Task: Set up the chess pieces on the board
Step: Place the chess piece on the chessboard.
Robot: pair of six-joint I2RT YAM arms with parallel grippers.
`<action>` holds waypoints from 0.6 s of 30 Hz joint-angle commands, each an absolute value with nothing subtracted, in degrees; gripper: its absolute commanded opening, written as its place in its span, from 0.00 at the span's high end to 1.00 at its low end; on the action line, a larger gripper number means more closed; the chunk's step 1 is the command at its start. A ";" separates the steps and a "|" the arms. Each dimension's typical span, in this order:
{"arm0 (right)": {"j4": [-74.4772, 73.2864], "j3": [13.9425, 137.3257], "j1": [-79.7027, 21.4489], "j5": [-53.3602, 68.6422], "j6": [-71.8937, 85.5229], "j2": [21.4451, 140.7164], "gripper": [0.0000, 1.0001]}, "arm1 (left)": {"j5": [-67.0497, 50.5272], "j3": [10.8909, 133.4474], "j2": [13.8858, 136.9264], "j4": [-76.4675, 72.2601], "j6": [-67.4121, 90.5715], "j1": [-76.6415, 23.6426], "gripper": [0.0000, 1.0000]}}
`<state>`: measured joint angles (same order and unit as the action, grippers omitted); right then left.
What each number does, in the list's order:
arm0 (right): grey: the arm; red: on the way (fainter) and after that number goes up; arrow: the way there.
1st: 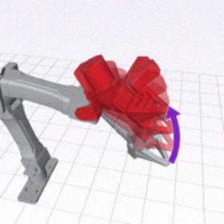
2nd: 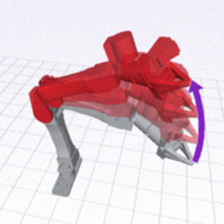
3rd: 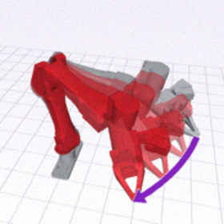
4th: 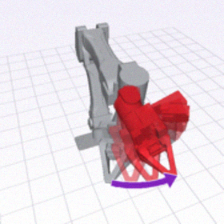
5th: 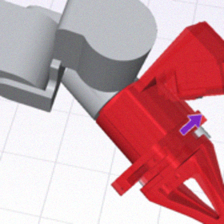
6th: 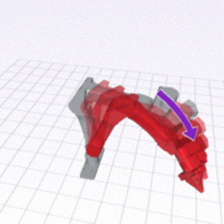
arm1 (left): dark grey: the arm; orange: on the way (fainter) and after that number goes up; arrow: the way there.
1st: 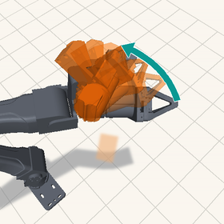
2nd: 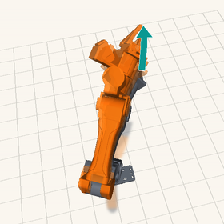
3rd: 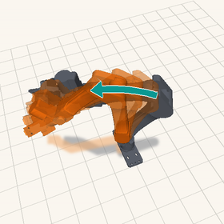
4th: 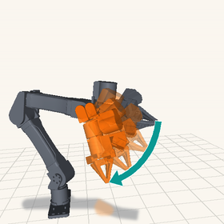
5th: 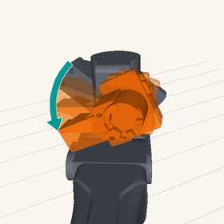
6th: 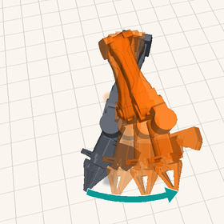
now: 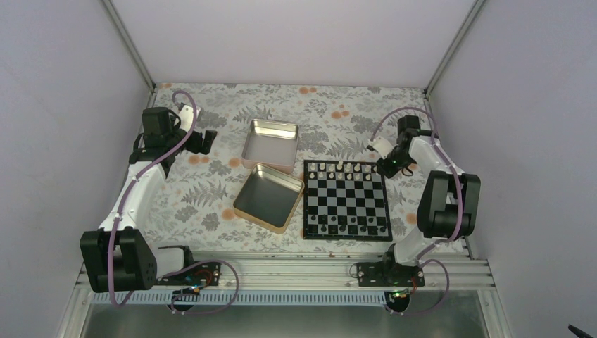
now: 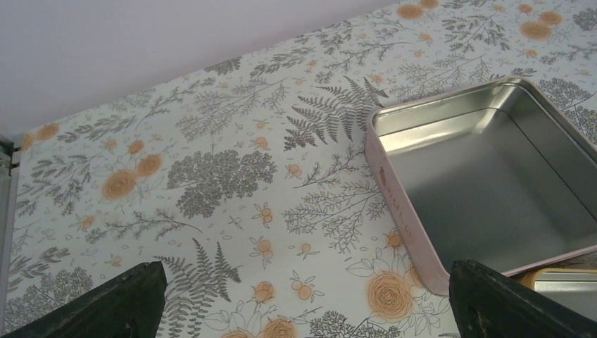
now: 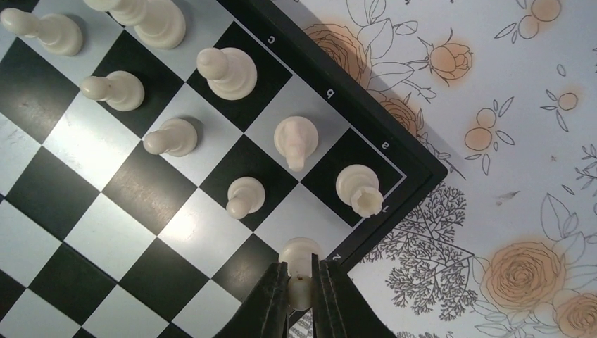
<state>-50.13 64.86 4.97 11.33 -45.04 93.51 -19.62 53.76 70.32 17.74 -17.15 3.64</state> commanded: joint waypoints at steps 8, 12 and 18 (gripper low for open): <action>-47.56 63.01 5.62 11.25 -45.98 97.35 0.88 | -20.30 54.14 70.49 17.17 -17.31 3.83 0.00; -47.54 62.85 5.69 10.87 -46.05 98.32 0.88 | -20.27 54.14 70.40 17.25 -17.29 3.84 0.00; -47.22 62.80 5.63 11.25 -45.99 98.03 0.86 | -20.18 54.14 70.16 17.31 -17.27 3.87 0.00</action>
<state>-47.99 63.26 5.06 11.11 -45.04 97.82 -19.62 53.76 70.35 17.74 -17.15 3.64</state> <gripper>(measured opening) 0.121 0.999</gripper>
